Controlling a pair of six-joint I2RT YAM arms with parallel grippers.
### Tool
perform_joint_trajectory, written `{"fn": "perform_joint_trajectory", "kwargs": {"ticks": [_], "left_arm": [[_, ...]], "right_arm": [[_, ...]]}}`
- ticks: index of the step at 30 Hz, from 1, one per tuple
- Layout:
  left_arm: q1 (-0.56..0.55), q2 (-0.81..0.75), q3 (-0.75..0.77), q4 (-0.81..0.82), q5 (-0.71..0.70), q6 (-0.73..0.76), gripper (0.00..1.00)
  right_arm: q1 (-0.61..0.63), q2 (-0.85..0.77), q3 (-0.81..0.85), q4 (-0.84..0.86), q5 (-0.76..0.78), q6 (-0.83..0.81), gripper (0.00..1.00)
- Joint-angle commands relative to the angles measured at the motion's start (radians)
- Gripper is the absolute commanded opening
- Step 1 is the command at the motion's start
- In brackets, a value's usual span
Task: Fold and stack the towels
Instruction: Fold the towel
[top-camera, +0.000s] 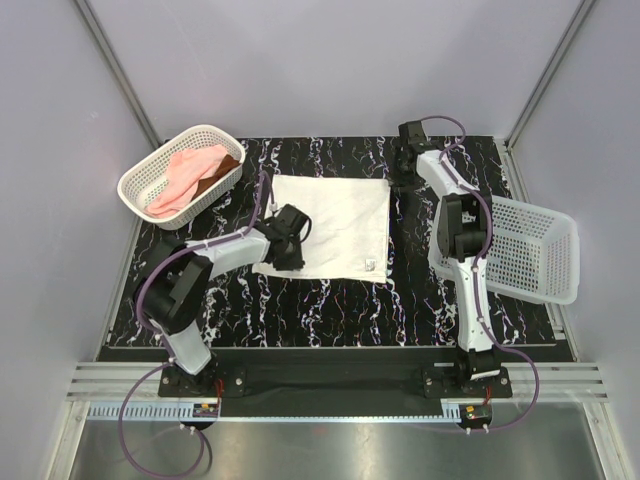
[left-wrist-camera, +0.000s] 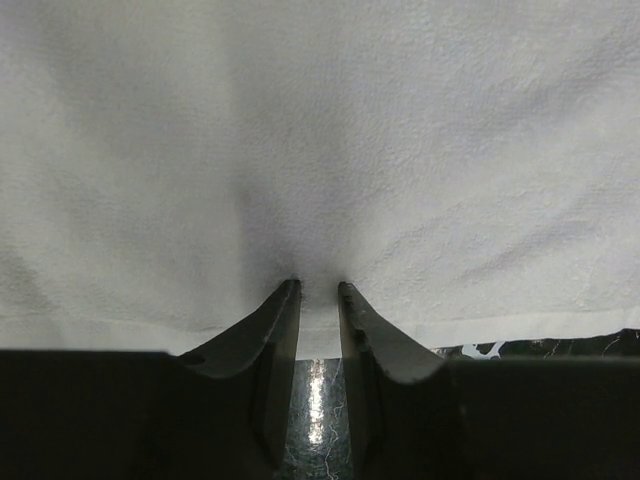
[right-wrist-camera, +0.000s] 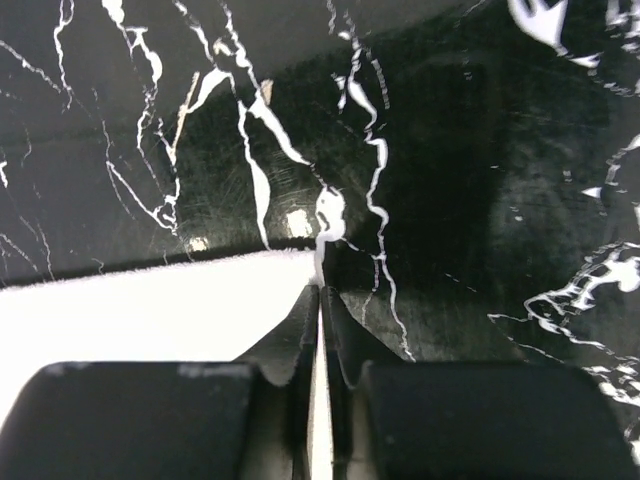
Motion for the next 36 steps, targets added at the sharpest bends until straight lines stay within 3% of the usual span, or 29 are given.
{"fn": "perform_joint_trajectory", "kwargs": {"ticks": [1,2,6,10,16,18,25,36], "left_arm": [[0.005,0.048,0.022,-0.081,-0.004,0.007,0.29],[0.007,0.045,0.037,-0.087,0.009,0.01,0.31],[0.02,0.031,0.201,-0.164,0.078,0.043,0.36],[0.089,0.034,0.33,-0.214,0.077,0.098,0.4],[0.252,0.161,0.494,-0.247,0.092,0.201,0.41],[0.298,0.201,0.54,-0.268,0.097,0.199,0.41],[0.33,0.181,0.412,-0.221,0.051,0.153,0.41],[0.33,0.108,0.254,-0.21,-0.044,0.095,0.41]], "right_arm": [[-0.008,0.009,0.077,-0.048,-0.05,-0.03,0.13],[-0.008,0.004,0.081,-0.06,-0.056,-0.033,0.2],[-0.008,-0.054,0.112,-0.155,-0.022,-0.036,0.31],[-0.01,-0.122,0.097,-0.29,0.018,-0.04,0.34],[0.024,-0.327,-0.194,-0.235,-0.085,-0.059,0.12],[0.059,-0.387,-0.279,-0.233,-0.098,-0.077,0.12],[0.208,-0.539,-0.596,-0.151,-0.084,-0.054,0.13],[0.262,-0.695,-1.009,-0.017,-0.029,-0.025,0.1]]}}
